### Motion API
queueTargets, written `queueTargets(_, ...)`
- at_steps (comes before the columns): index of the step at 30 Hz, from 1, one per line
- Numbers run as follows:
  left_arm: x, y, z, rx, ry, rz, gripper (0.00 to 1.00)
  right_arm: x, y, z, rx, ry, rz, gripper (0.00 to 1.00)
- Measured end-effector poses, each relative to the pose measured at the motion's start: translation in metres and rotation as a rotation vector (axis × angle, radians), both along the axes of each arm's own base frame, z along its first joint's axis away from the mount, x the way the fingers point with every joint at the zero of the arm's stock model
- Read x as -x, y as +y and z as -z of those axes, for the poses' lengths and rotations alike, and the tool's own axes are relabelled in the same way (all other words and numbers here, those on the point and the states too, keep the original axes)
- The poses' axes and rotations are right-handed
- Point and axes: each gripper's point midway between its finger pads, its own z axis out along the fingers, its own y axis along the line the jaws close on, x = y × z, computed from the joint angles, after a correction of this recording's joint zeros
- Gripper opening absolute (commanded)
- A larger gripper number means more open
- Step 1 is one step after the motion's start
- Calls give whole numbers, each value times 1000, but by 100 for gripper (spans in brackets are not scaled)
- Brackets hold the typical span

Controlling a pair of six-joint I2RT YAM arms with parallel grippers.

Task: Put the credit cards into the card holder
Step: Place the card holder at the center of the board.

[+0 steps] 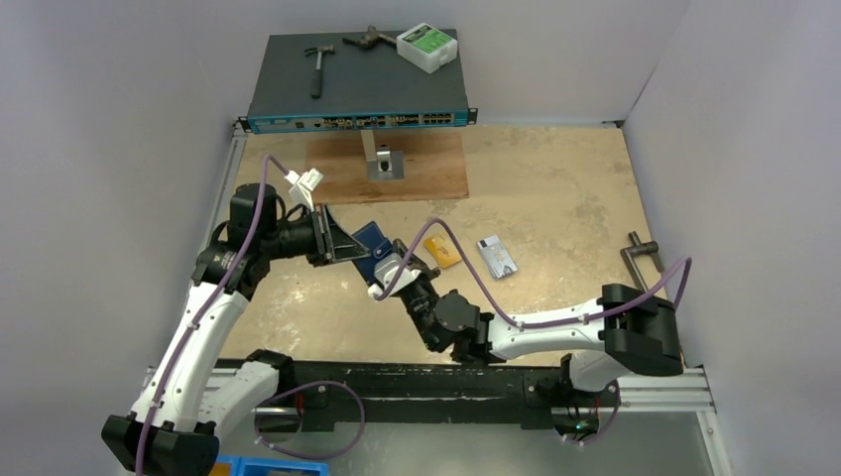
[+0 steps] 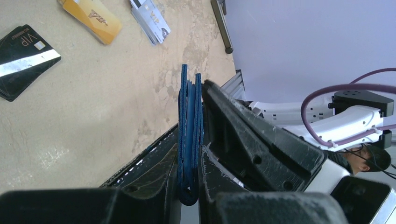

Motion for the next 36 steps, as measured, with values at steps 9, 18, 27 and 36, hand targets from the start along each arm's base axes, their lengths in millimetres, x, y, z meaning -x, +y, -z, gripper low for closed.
queueTargets(9, 4, -1, -1, 10, 7, 18, 0, -12, -18, -22, -142, 49, -21, 33)
queueTargets(18, 4, -1, -1, 11, 8, 20, 0, 17, -30, -24, -109, 48, -230, 75)
queueTargets(27, 4, -1, -1, 12, 9, 17, 0, 31, -12, -9, 33, 5, -307, 72)
queueTargets(36, 1, 1, 0, 8, 13, -2, 0, 23, 5, -11, 156, -82, -270, 61)
